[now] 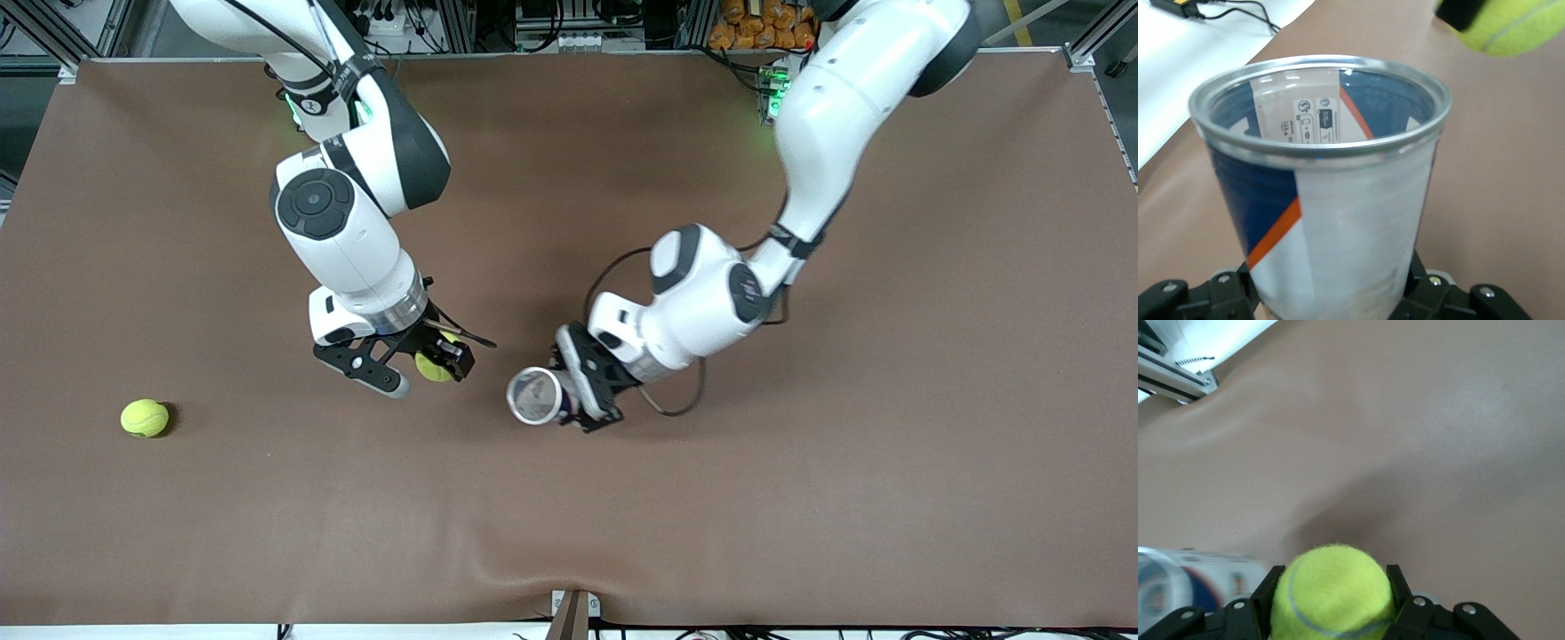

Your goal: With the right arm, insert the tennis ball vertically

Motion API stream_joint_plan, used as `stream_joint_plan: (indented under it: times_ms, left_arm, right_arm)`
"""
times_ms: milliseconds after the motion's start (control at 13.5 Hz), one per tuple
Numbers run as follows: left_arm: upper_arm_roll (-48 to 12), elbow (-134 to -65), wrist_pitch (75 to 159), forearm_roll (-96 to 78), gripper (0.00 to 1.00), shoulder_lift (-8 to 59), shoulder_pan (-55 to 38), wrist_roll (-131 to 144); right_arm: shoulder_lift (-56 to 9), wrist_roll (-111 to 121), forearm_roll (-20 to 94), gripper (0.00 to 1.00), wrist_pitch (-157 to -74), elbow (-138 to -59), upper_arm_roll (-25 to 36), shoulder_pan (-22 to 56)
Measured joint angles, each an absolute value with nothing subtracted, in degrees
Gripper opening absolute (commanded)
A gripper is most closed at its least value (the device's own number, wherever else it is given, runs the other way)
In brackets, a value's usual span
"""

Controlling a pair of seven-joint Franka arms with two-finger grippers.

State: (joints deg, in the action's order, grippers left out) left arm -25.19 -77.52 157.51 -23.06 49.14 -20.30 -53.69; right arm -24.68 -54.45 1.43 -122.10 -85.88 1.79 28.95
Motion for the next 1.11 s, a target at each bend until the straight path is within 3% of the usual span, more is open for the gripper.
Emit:
stream_joint_plan:
  times_ms: [222, 1110]
  left_arm:
    - [-25.2, -77.6, 166.7, -27.1, 0.81, 52.5, -24.4, -53.6]
    - [-25.3, -77.5, 185.0, -42.3, 0.82, 56.4, -35.8, -49.9]
  right_arm:
    - [-24.7, -54.5, 0.5, 0.0, -122.1, -85.4, 2.7, 28.7]
    - [-25.1, -56.0, -0.2, 0.0, -121.4, -84.6, 2.4, 32.5]
